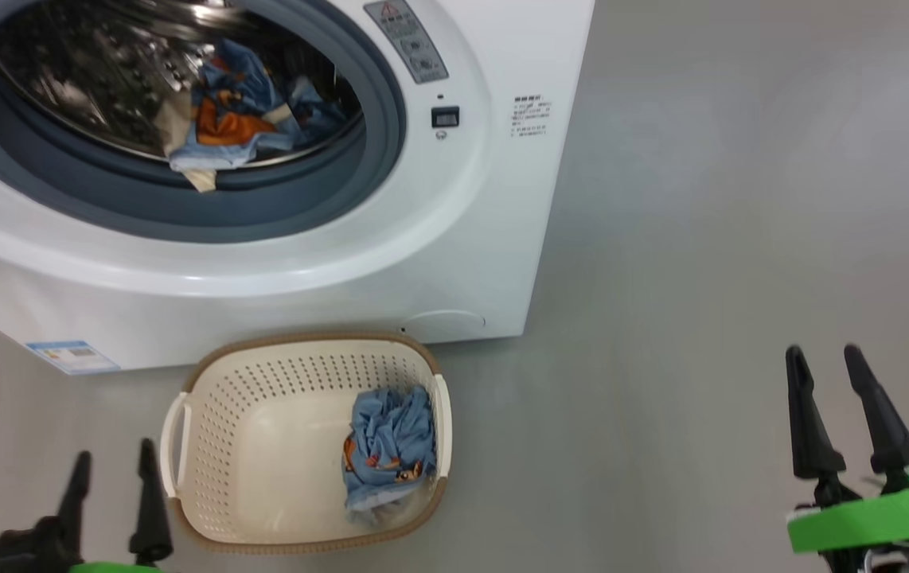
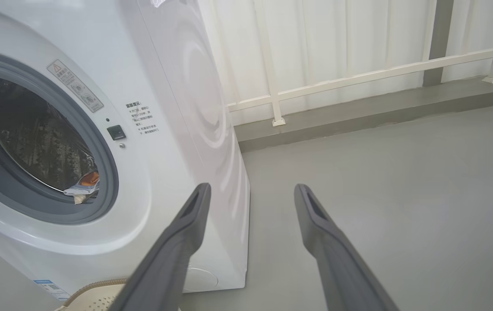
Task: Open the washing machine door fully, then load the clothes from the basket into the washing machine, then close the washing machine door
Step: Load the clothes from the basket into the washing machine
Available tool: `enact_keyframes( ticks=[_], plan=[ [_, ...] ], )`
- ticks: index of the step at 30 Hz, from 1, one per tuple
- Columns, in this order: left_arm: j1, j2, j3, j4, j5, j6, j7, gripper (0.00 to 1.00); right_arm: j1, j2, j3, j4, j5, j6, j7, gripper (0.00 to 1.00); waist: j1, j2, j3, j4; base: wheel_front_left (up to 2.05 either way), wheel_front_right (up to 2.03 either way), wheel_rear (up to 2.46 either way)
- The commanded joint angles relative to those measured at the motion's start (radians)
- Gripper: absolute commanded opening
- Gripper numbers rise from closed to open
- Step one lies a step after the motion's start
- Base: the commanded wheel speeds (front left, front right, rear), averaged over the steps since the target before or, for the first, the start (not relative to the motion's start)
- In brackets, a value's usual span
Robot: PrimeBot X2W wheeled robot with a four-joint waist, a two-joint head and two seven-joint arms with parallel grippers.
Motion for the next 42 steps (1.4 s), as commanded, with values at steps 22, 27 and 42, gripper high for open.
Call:
enact_keyframes(
  ticks=[22, 27, 42],
  plan=[
    [-0.380, 0.041, -0.246, 0.503, -0.136, 0.000, -0.006, 1.00, -0.197, 0.040, 0.047, -0.039, -0.032, 0.006, -0.008, 1.00, 0.0000, 0.0000, 0.270, -0.064, 0.00, 0.00, 0.00],
    [-0.486, 0.059, -0.340, 0.610, -0.192, 0.000, 0.008, 1.00, -0.232, 0.055, 0.056, -0.042, -0.032, 0.006, -0.008, 1.00, 0.0000, 0.0000, 0.345, -0.088, 0.00, 0.00, 0.00],
    [-0.685, 0.142, -0.570, 0.739, -0.391, 0.000, 0.165, 1.00, -0.309, 0.089, 0.081, -0.050, -0.026, 0.006, -0.008, 1.00, 0.0000, 0.0000, 0.502, -0.181, 0.00, 0.00, 0.00]
  ],
)
